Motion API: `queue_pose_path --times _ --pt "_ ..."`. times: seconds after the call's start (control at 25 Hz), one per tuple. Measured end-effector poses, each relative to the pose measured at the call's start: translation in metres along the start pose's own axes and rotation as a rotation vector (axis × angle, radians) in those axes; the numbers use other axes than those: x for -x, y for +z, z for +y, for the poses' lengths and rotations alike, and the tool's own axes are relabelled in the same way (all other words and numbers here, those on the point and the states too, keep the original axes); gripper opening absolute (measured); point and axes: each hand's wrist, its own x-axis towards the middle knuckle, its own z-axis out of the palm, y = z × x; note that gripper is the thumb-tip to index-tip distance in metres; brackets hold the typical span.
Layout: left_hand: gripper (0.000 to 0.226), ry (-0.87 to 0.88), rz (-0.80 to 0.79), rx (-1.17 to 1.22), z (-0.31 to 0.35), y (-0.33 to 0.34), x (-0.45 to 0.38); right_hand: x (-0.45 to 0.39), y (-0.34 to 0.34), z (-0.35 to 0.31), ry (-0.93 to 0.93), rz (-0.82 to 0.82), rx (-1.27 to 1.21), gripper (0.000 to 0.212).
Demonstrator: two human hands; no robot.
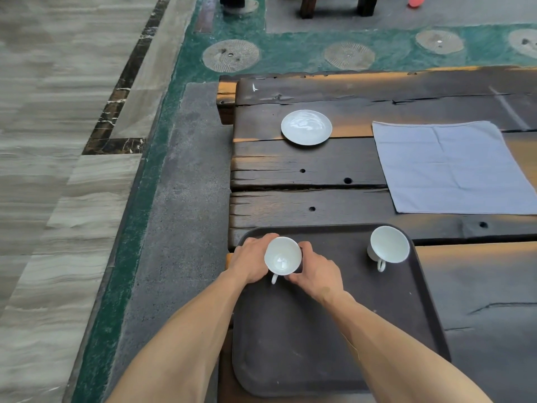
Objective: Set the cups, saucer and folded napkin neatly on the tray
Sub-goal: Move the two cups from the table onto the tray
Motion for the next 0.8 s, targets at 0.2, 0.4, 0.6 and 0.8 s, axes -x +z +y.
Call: queue_pose_path --times 0.2,0.4,0.6,0.8 --pt "0.045 -0.126 -0.026 -0.185 0.005 -0.011 0.004 -0.003 -0.011 0.010 -0.076 -0.046 0.209 0.048" --pt "0.039 -0.288 0.049 -0.348 0.028 -0.034 0.007 -0.016 -0.049 0.032 -0.144 -0.106 0.228 0.044" --pt "0.039 -0.307 0.099 -0.329 0.072 -0.049 -0.001 -0.036 -0.109 0.060 -0.209 -0.080 0.214 0.042" --pt "0.050 -0.244 0.140 -0.200 0.135 -0.045 -0.018 -0.054 -0.161 0.093 -0.254 -0.067 0.218 0.046"
